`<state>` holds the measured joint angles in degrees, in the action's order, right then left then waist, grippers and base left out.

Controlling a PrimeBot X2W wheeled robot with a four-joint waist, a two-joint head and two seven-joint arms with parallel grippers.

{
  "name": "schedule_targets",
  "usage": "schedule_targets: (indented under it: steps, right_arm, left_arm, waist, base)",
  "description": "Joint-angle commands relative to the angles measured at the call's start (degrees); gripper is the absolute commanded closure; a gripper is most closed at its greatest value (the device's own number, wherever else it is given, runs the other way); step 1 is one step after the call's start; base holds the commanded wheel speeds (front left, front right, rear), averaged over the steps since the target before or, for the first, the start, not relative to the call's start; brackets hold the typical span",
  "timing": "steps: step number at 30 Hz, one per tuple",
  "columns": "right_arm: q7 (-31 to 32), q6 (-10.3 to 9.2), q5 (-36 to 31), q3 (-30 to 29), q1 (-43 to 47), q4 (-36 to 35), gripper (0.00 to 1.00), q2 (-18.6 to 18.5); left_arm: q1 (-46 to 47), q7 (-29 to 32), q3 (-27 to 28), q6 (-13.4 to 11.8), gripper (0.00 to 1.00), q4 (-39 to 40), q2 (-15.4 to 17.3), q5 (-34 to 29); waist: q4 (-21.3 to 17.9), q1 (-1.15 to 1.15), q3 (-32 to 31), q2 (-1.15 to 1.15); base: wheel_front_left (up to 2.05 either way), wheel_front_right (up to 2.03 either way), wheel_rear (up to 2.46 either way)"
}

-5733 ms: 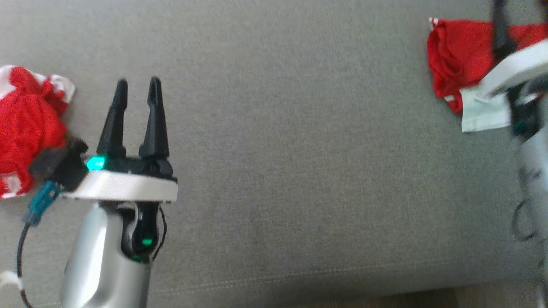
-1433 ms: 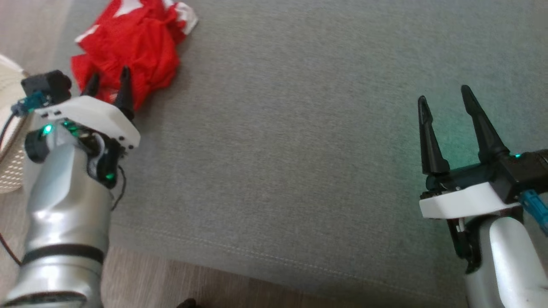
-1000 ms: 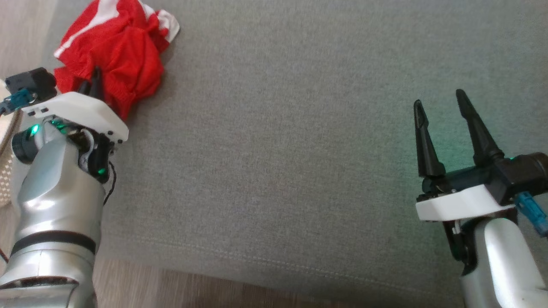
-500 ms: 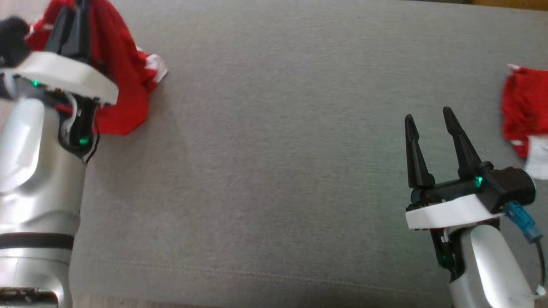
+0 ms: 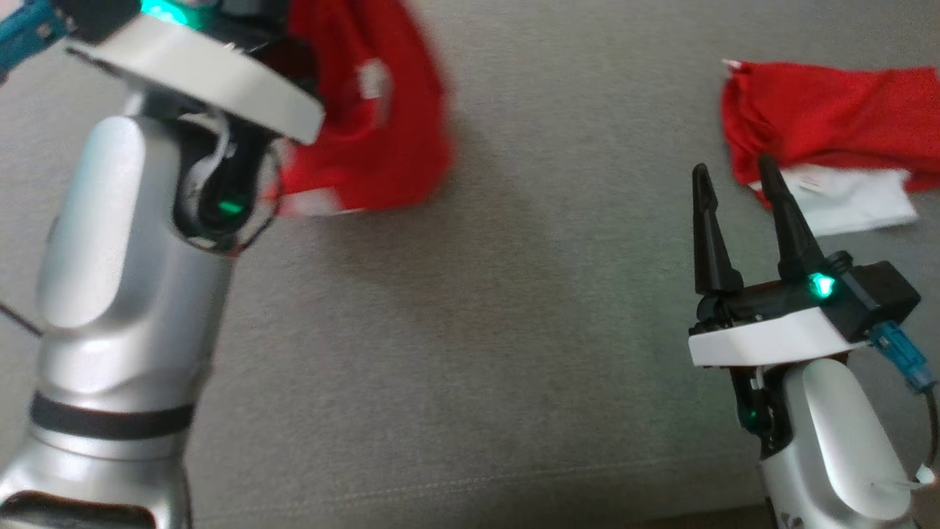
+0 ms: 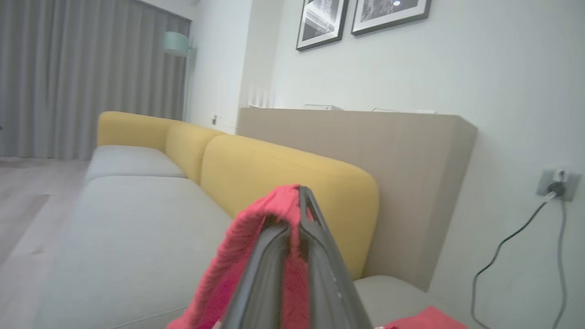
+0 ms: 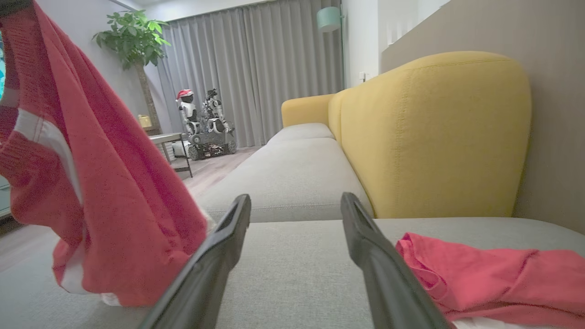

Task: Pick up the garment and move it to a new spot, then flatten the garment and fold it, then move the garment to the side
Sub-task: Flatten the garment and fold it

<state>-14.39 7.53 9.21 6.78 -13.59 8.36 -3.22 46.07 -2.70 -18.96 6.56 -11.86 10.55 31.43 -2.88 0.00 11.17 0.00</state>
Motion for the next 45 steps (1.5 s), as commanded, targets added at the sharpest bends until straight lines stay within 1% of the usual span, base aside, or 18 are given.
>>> schedule_targets:
  steps: [1, 3, 5, 7, 10, 12, 14, 15, 17, 18, 22, 25, 26, 27, 32, 36, 40, 45]
  right_arm:
    - [-0.6, -0.04, 0.8, 1.2, -2.1, -2.1, 0.0, 0.3]
    - [-0.6, -0.04, 1.2, 1.3, -2.3, -2.7, 0.0, 0.3]
    - [-0.6, -0.04, 1.5, 1.4, -2.4, -3.1, 0.0, 0.3]
    - [-0.6, -0.04, 1.9, 1.5, -2.6, -3.6, 0.0, 0.3]
    - [-0.6, -0.04, 2.4, 1.9, -3.0, -4.1, 0.0, 0.3]
    - [-0.6, -0.04, 2.7, 2.3, -3.2, -4.4, 0.0, 0.3]
    - [-0.6, -0.04, 3.0, 2.8, -3.6, -4.7, 0.0, 0.3]
    - [-0.6, -0.04, 3.0, 2.8, -3.6, -4.7, 0.0, 0.3]
    - [-0.6, -0.04, 3.2, 3.2, -4.1, -5.0, 0.0, 0.3]
    - [-0.6, -0.04, 3.3, 3.6, -4.5, -5.1, 0.0, 0.3]
    - [-0.6, -0.04, 3.2, 4.2, -4.9, -4.9, 0.0, 0.3]
    - [-0.6, -0.04, 3.0, 4.2, -4.7, -4.7, 0.0, 0.3]
    - [-0.6, -0.04, 2.9, 4.3, -4.6, -4.5, 0.0, 0.3]
    - [-0.6, -0.04, 2.7, 4.3, -4.4, -4.3, 0.0, 0.3]
    - [-0.6, -0.04, 2.1, 4.6, -3.8, -3.2, 0.0, 0.3]
    - [-0.6, -0.04, 1.5, 4.1, -3.0, -2.5, 0.0, 0.3]
    - [-0.6, -0.04, 0.9, 2.9, -1.7, -1.6, 0.0, 0.3]
    - [-0.6, -0.04, 0.1, 0.8, 1.1, -0.7, 0.0, 0.3]
  left_arm:
    - [3.7, 1.7, 2.0, -1.0, 1.0, 4.2, 0.4, 1.7]
    - [3.8, 3.8, 2.3, -2.5, 1.0, 6.6, -0.9, 3.4]
    - [3.9, 5.4, 2.6, -3.9, 1.0, 8.1, -1.2, 4.0]
    - [3.7, 6.4, 2.9, -5.0, 1.0, 8.0, -0.3, 3.3]
    - [3.0, 7.5, 3.8, -6.0, 1.0, 4.6, 1.7, 2.7]
    - [2.5, 7.8, 4.1, -6.1, 1.0, 0.7, 4.0, 1.5]
    - [2.4, 7.3, 3.4, -5.4, 1.0, -3.6, 7.2, -1.1]
    - [2.4, 7.3, 3.4, -5.4, 1.0, -3.6, 7.2, -1.1]
    - [2.4, 6.1, 3.4, -5.0, 1.0, -8.1, 9.3, -2.6]
    - [2.8, 4.5, 3.0, -4.4, 1.0, -12.4, 10.9, -4.1]
    - [4.4, 0.9, 2.5, -3.8, 1.0, -19.6, 12.0, -5.7]
    - [5.6, -1.7, 1.8, -3.6, 0.99, -24.3, 11.5, -6.5]
    - [5.8, -2.4, 1.4, -3.5, 0.67, -25.8, 11.3, -6.9]
    - [6.1, -3.1, 1.2, -3.5, 0.01, -27.2, 10.8, -7.0]
    - [7.0, -6.4, 0.6, -3.2, 0.0, -32.8, 9.2, -7.0]
    - [6.8, -9.1, 1.1, -2.8, 0.0, -35.0, 8.0, -6.0]
    - [5.2, -10.8, 2.0, -2.2, 0.0, -34.6, 6.7, -4.3]
    - [0.3, -11.9, 3.7, -1.8, 0.0, -30.7, 5.1, -2.1]
  waist:
    - [-2.5, 0.0, 0.9, 0.0]
    - [-3.5, 0.0, 1.5, 0.0]
    - [-4.4, 0.0, 2.3, 0.0]
    - [-5.1, 0.0, 3.2, 0.0]
    - [-6.0, 0.0, 4.5, 0.0]
    - [-6.5, 0.0, 5.6, 0.0]
    - [-7.1, 0.0, 6.7, 0.0]
    - [-7.1, 0.0, 6.7, 0.0]
    - [-7.5, 0.0, 7.7, 0.0]
    - [-7.7, 0.0, 8.5, 0.0]
    - [-7.4, 0.0, 9.6, 0.0]
    - [-6.6, 0.0, 9.5, 0.0]
    - [-6.4, 0.0, 9.3, 0.0]
    - [-5.9, 0.0, 9.0, 0.0]
    - [-4.0, 0.0, 6.9, 0.0]
    - [-2.3, 0.0, 4.6, 0.0]
    - [-0.2, 0.0, 1.9, 0.0]
    - [2.6, 0.0, -1.7, 0.0]
  base:
    - [0.0, 0.0, 0.0]
    - [0.0, 0.0, 0.0]
    - [0.0, 0.0, 0.0]
    - [0.0, 0.0, 0.0]
    - [0.0, 0.0, 0.0]
    - [0.0, 0.0, 0.0]
    - [0.0, 0.0, 0.0]
    - [0.0, 0.0, 0.0]
    - [0.0, 0.0, 0.0]
    - [0.0, 0.0, 0.0]
    - [0.0, 0.0, 0.0]
    - [0.0, 0.0, 0.0]
    - [0.0, 0.0, 0.0]
    - [0.0, 0.0, 0.0]
    - [0.0, 0.0, 0.0]
    - [0.0, 0.0, 0.0]
    - [0.0, 0.0, 0.0]
    - [0.0, 0.0, 0.0]
